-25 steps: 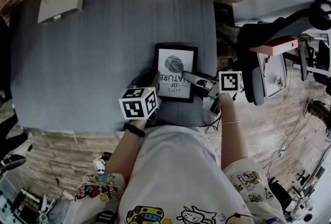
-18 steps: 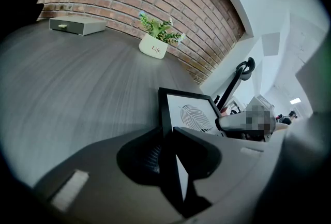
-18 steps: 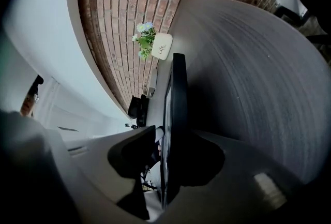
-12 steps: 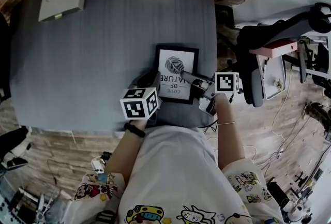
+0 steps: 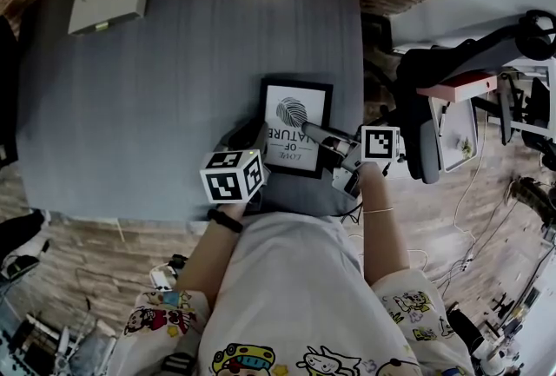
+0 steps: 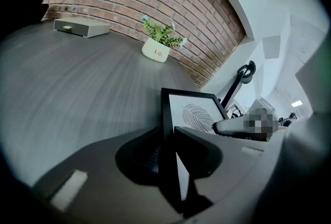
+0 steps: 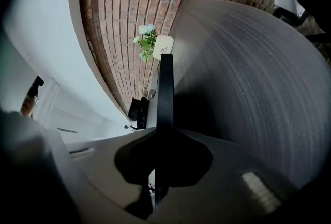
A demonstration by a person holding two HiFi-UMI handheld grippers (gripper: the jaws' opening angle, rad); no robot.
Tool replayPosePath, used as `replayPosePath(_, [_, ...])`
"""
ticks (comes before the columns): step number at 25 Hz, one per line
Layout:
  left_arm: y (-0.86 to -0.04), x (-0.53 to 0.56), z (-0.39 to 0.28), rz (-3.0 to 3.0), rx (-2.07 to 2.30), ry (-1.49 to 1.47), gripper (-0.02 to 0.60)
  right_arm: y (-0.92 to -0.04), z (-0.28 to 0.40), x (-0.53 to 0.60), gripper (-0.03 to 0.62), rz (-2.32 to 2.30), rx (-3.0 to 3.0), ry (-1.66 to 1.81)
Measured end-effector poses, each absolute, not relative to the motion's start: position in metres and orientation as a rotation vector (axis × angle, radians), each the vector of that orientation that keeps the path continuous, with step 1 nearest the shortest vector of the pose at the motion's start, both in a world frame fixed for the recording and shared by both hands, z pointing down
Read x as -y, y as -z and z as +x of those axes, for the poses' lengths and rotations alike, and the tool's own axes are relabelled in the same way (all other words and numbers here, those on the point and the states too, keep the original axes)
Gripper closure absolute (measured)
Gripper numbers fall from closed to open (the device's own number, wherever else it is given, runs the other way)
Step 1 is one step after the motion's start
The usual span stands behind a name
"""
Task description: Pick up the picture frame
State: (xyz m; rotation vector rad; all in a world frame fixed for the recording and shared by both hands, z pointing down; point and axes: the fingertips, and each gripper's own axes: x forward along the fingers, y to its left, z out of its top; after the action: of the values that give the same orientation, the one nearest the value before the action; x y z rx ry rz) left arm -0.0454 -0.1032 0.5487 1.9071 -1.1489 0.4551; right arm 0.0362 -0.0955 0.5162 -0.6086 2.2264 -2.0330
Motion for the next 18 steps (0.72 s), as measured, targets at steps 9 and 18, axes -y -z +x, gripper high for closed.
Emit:
replayPosePath(9, [-0.528,0.108,-0.055,1.935,1.193,-0.401,0.479,-0.5,0.031,0.099,0.58,-0.606,-2.27,1.978])
replayPosePath(18, [-0.492,0.113,-0.073,1.994,1.28,-0.327,0.485,-0.475,0.041,0.103,0.58,-0.665,-2.319,1.873])
